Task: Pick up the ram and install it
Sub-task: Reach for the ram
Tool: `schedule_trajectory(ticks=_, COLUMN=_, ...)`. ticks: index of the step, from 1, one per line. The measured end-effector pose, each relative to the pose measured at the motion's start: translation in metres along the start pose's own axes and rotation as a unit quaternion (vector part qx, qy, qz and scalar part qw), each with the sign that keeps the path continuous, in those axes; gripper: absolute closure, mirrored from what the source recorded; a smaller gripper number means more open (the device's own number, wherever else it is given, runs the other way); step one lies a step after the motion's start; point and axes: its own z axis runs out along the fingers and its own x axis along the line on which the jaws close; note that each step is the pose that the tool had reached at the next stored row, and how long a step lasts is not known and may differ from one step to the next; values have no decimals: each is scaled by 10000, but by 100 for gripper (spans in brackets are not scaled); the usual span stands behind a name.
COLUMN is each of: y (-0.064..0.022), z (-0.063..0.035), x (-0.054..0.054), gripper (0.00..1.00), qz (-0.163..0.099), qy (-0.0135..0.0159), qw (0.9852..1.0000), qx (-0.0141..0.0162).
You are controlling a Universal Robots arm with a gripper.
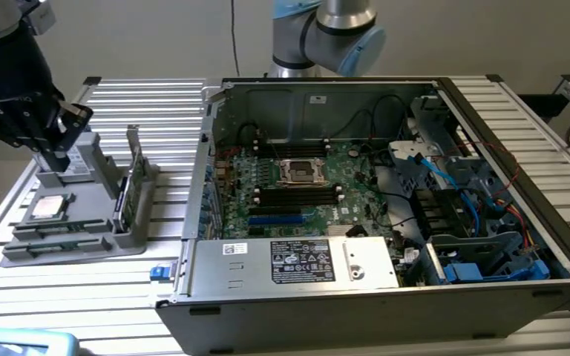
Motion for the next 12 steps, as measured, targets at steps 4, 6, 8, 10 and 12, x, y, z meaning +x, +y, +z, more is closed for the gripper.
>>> schedule_trajectory(ticks=4, y=-23, z=86, x=177, gripper=89, qz=0, qy=1, qw=10000, qx=0)
schedule_trajectory(ticks=6, y=-32, z=130, x=267, gripper=89, qz=0, qy=1, qw=10000, qx=-1)
schedule_trajectory(ticks=8, y=-40, z=172, x=355, gripper=89, qz=-1, qy=1, qw=10000, qx=0)
schedule_trajectory(ticks=10, y=-47, z=214, x=441, gripper=89, qz=-6, qy=1, qw=10000, qx=0)
schedule_trajectory(ticks=12, y=-54, z=254, x=509, gripper=89, qz=-30, qy=3, qw=10000, qx=2)
